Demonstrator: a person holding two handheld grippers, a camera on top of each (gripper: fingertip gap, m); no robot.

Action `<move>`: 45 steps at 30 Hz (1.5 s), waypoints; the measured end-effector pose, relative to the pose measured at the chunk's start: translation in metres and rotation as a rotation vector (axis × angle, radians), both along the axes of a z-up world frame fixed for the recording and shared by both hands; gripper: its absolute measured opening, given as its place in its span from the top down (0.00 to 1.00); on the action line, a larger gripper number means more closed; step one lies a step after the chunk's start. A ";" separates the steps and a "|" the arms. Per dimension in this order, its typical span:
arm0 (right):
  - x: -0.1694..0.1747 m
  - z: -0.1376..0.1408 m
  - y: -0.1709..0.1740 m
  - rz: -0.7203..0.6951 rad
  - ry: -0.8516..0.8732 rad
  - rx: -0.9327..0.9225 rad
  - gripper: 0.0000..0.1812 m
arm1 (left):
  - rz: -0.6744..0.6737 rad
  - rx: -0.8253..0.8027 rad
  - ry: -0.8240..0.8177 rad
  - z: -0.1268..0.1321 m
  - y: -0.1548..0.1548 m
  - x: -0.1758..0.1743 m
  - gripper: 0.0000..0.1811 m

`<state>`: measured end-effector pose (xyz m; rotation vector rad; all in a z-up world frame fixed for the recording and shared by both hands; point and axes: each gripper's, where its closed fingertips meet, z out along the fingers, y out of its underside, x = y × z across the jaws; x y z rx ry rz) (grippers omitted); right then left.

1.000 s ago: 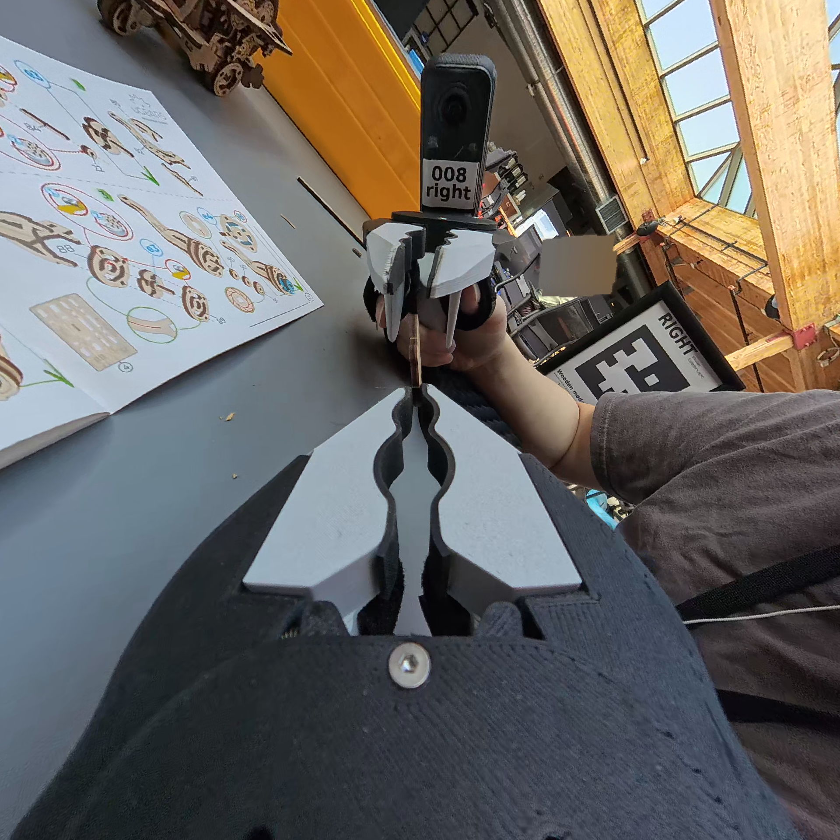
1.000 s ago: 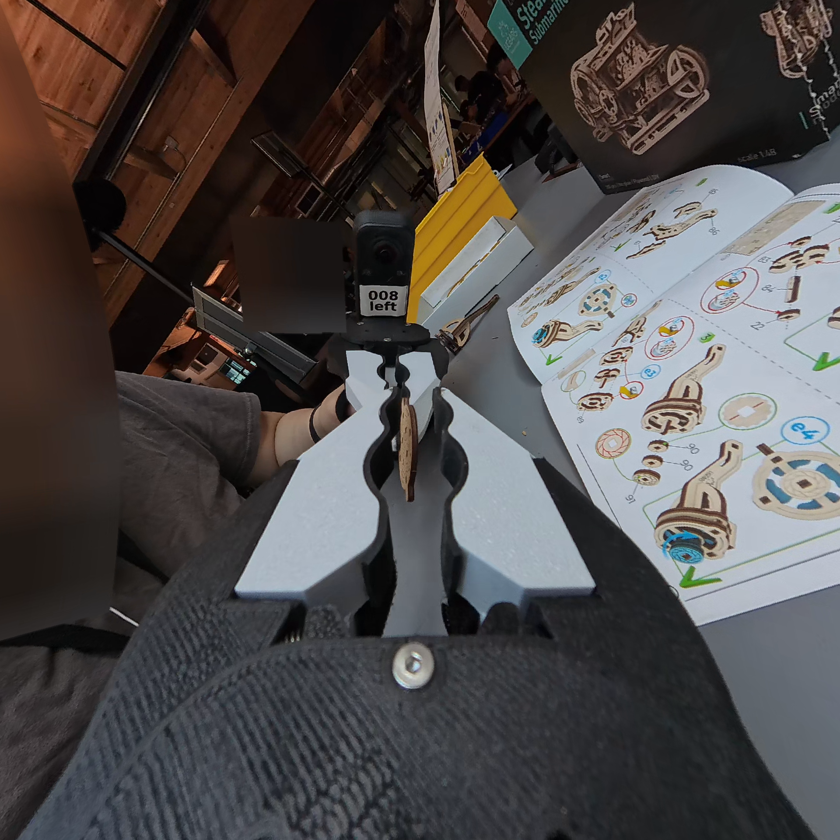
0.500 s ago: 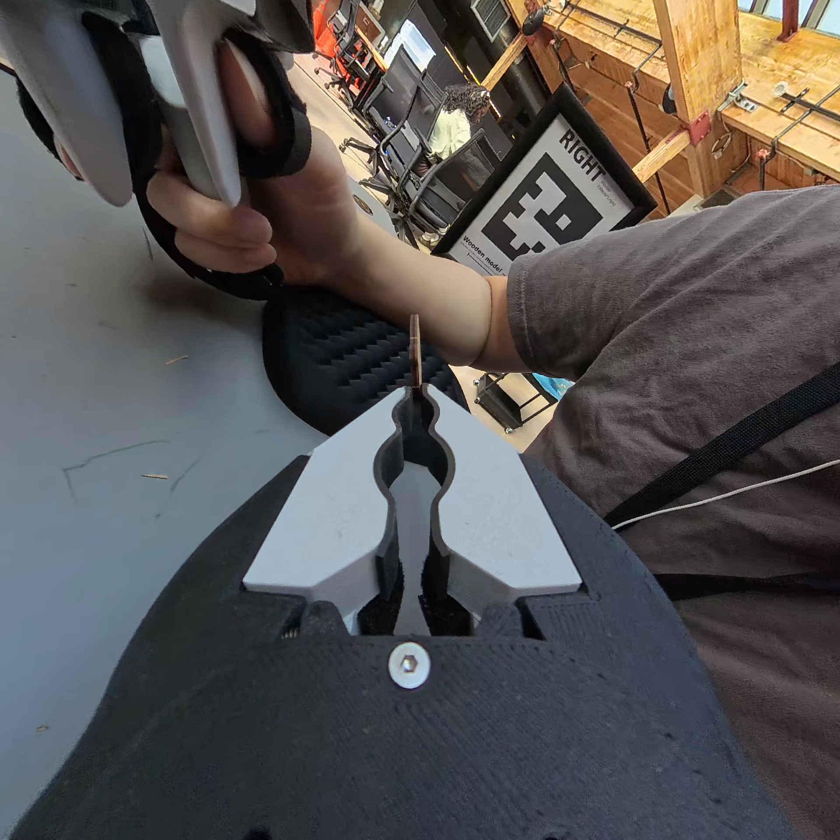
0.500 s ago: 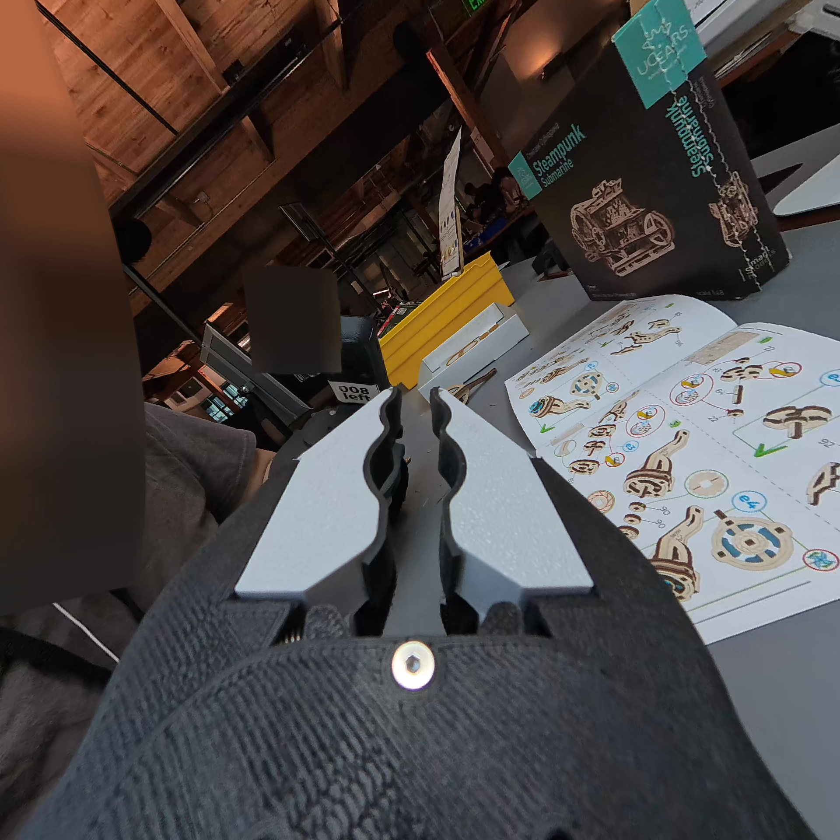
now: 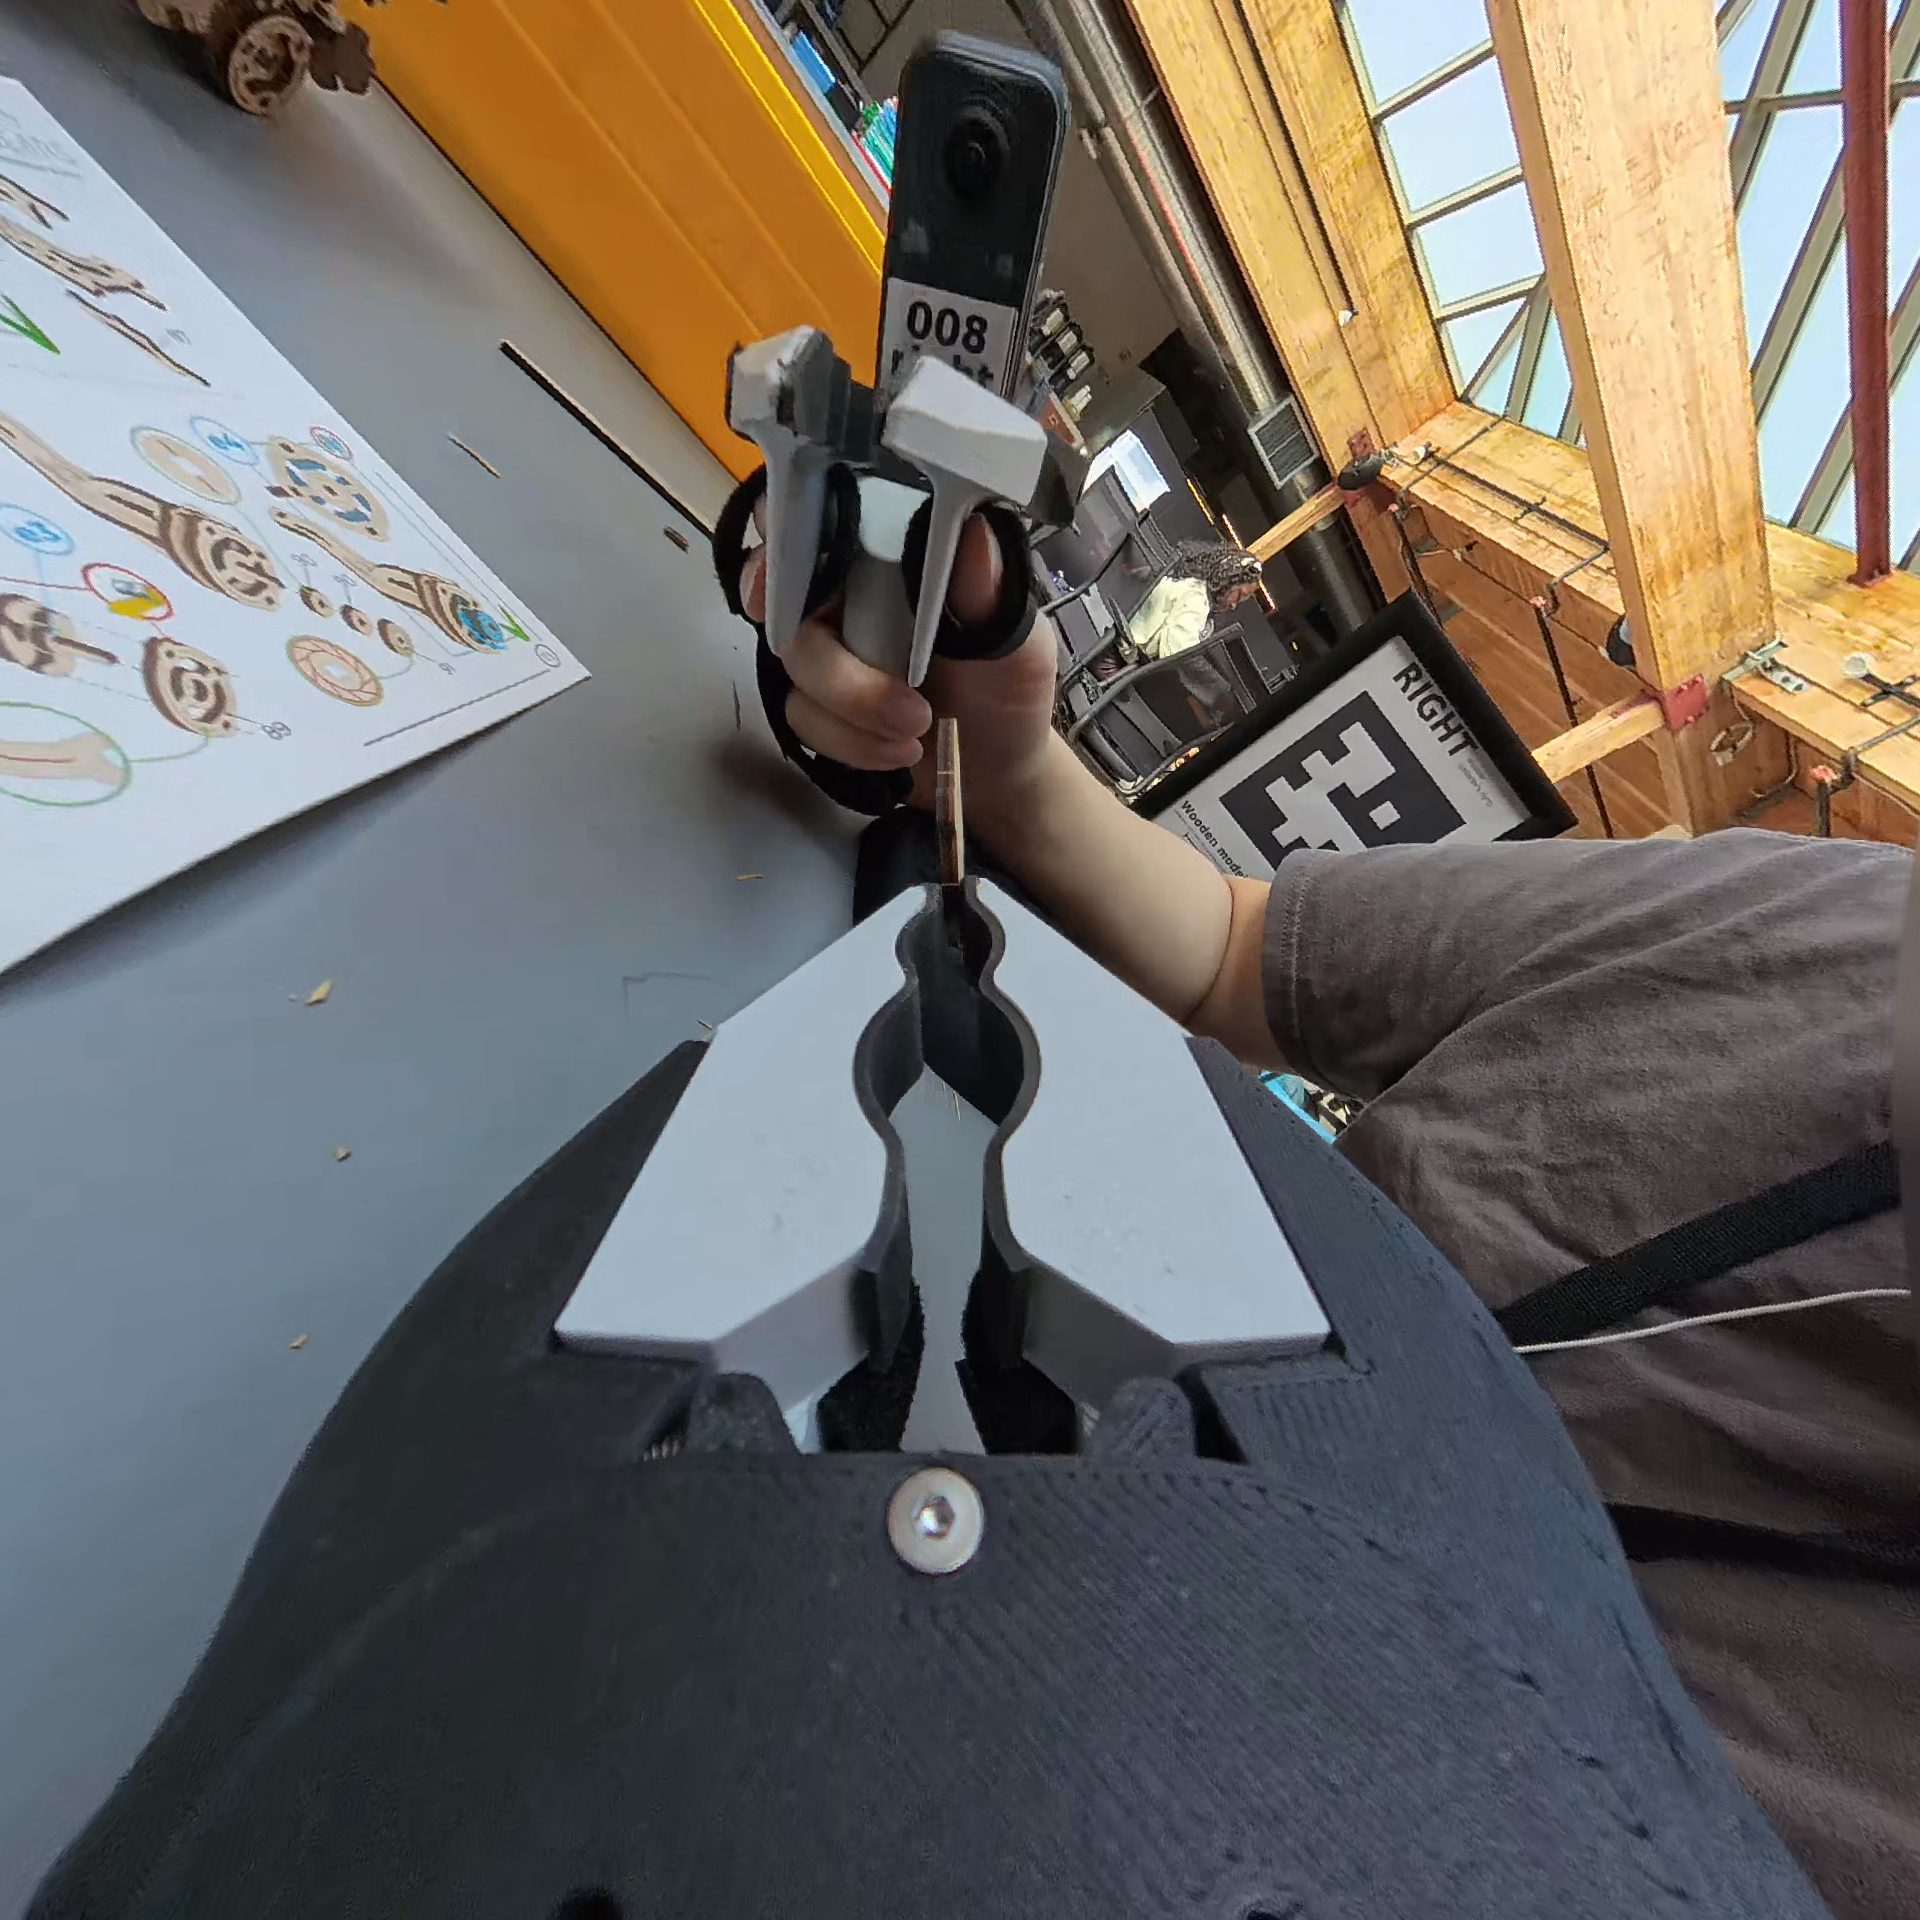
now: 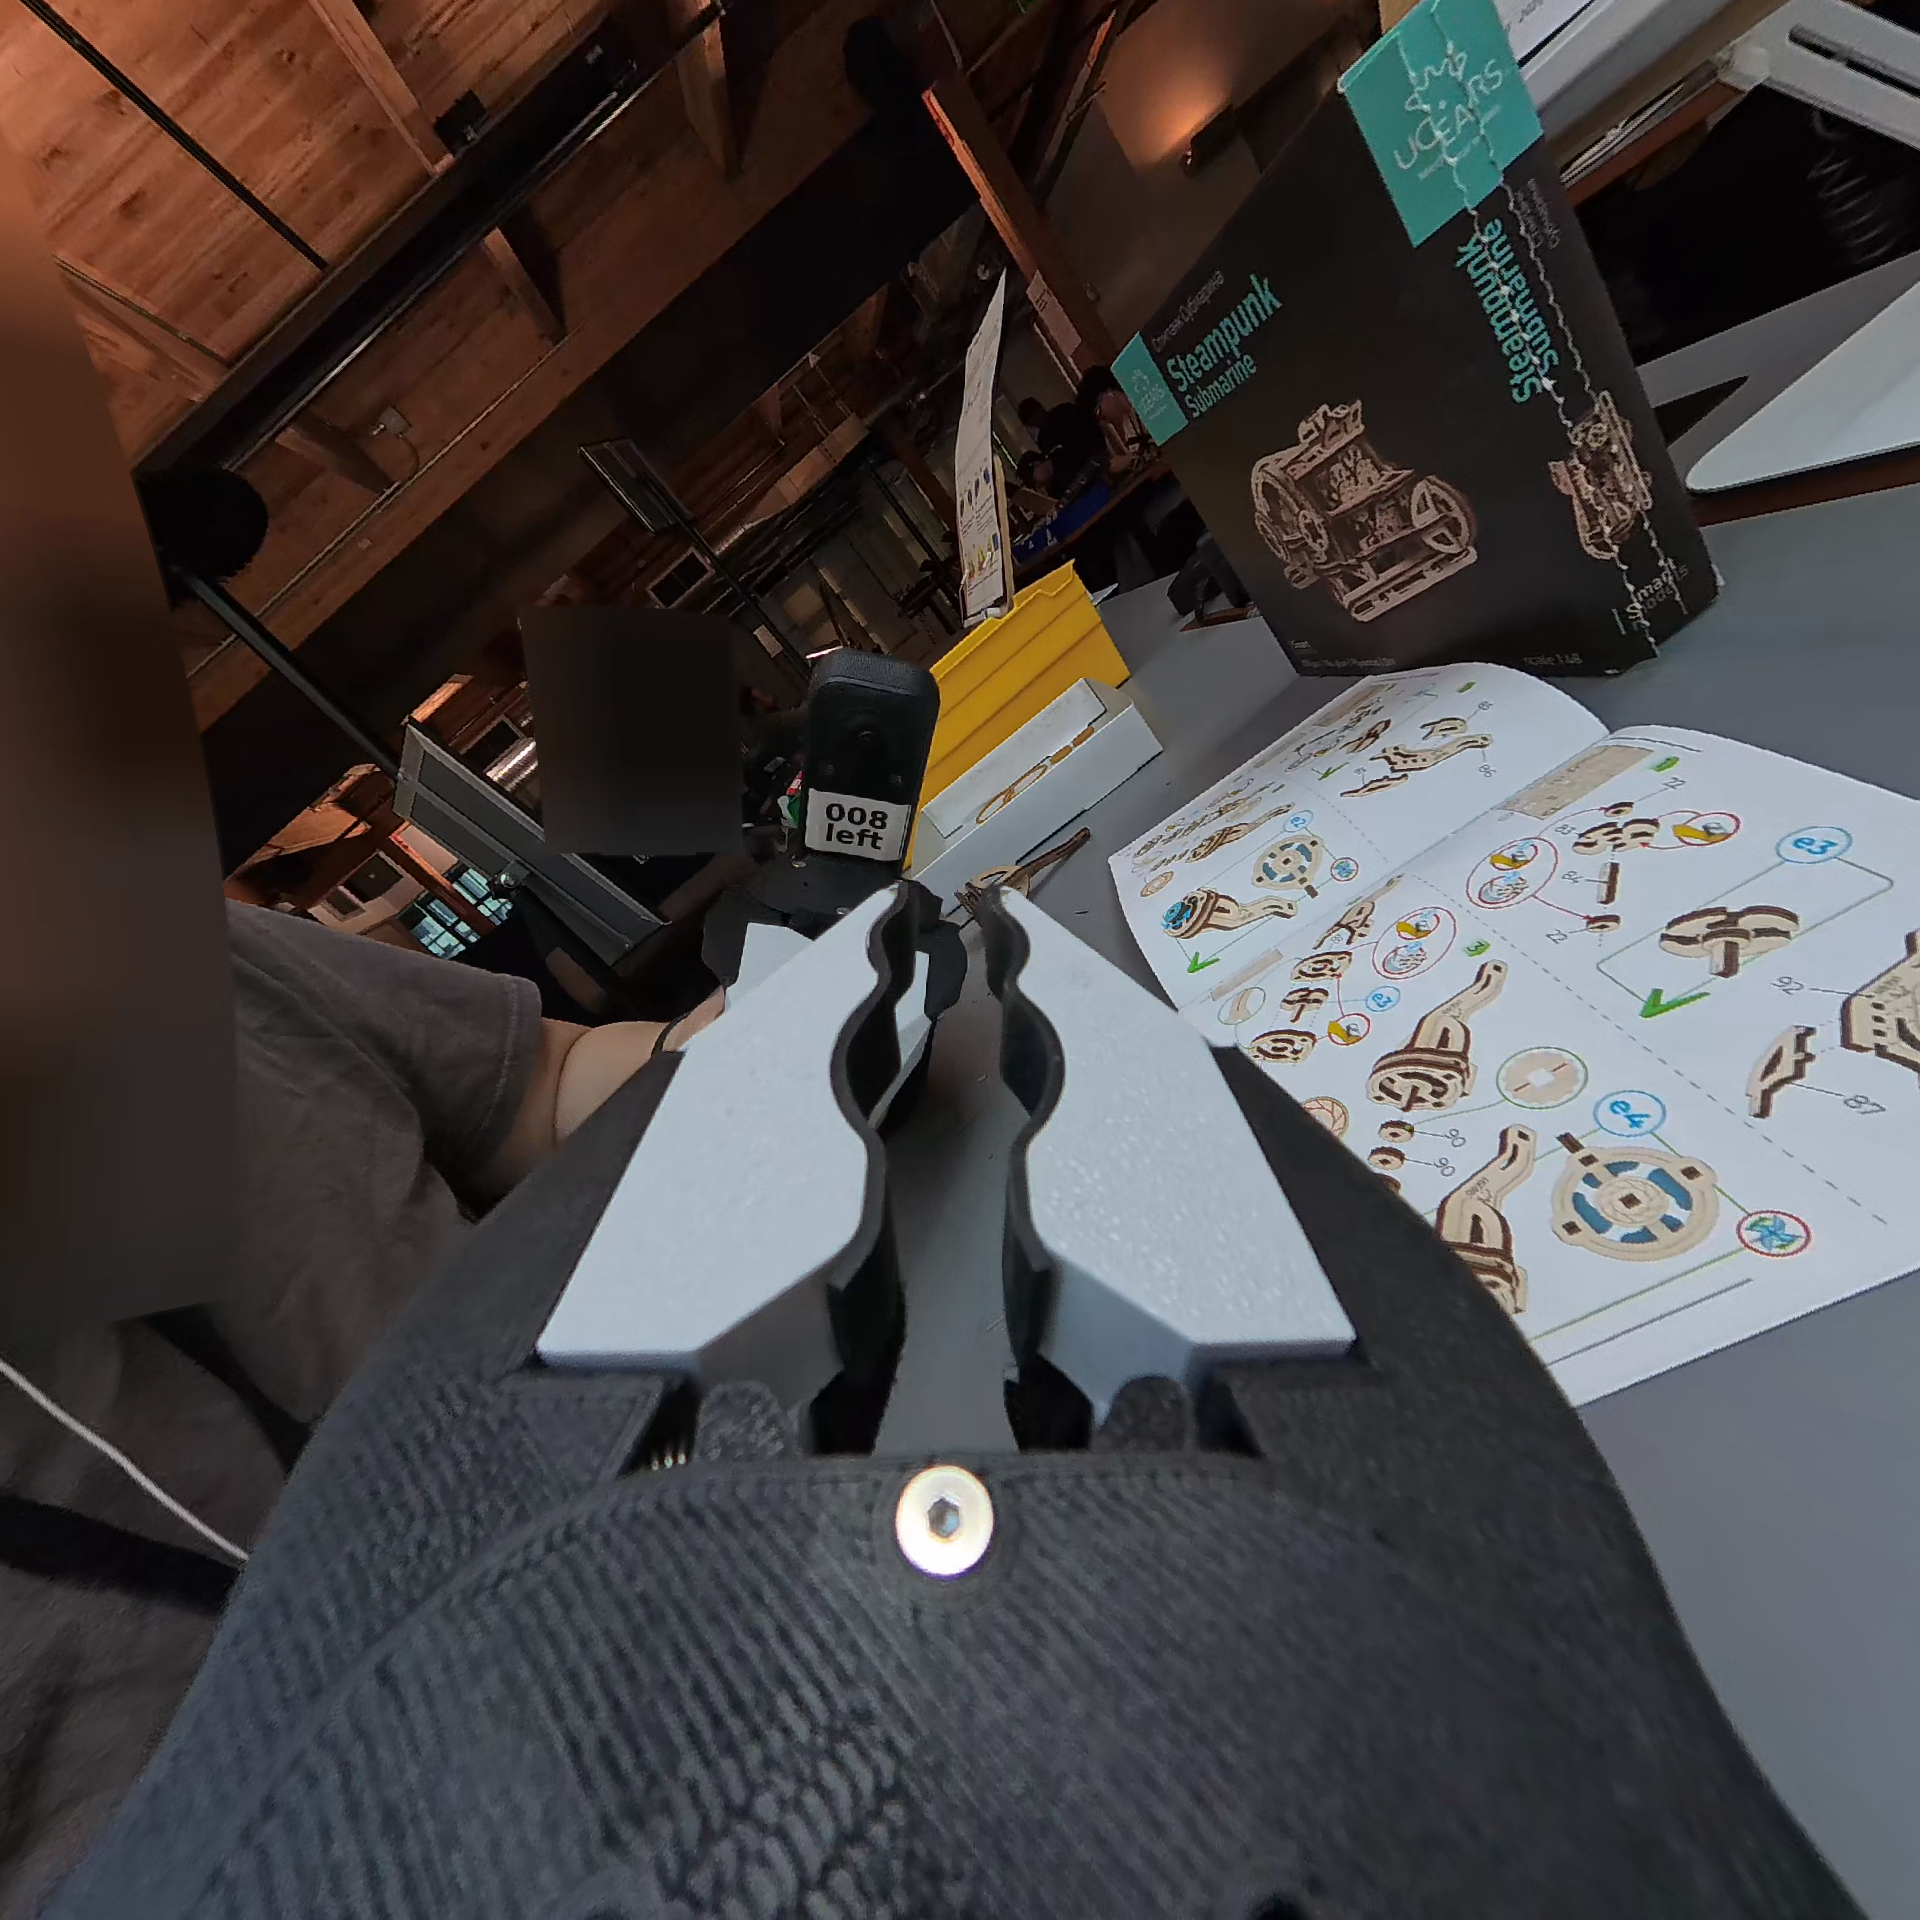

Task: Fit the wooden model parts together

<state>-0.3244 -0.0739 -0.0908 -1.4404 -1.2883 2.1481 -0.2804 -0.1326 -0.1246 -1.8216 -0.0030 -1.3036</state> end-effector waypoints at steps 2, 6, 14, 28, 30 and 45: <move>-0.001 -0.003 0.002 -0.014 -0.010 0.019 0.94 | 0.039 0.021 0.007 0.003 0.002 -0.010 1.00; -0.001 -0.002 0.003 -0.054 0.001 0.074 0.94 | 0.095 0.047 0.022 0.007 0.005 -0.023 1.00; 0.000 0.012 0.008 -0.252 0.111 0.385 0.90 | 0.198 0.093 0.071 0.012 0.009 -0.049 1.00; 0.003 0.027 -0.017 -0.425 0.318 0.999 0.81 | 0.243 0.105 0.142 0.009 0.010 -0.065 1.00; 0.000 0.021 -0.020 -0.407 0.308 1.043 0.81 | 0.247 0.105 0.138 0.010 0.010 -0.066 1.00; 0.000 0.022 -0.014 -0.377 0.295 0.884 0.79 | 0.260 0.115 0.139 0.012 0.010 -0.069 1.00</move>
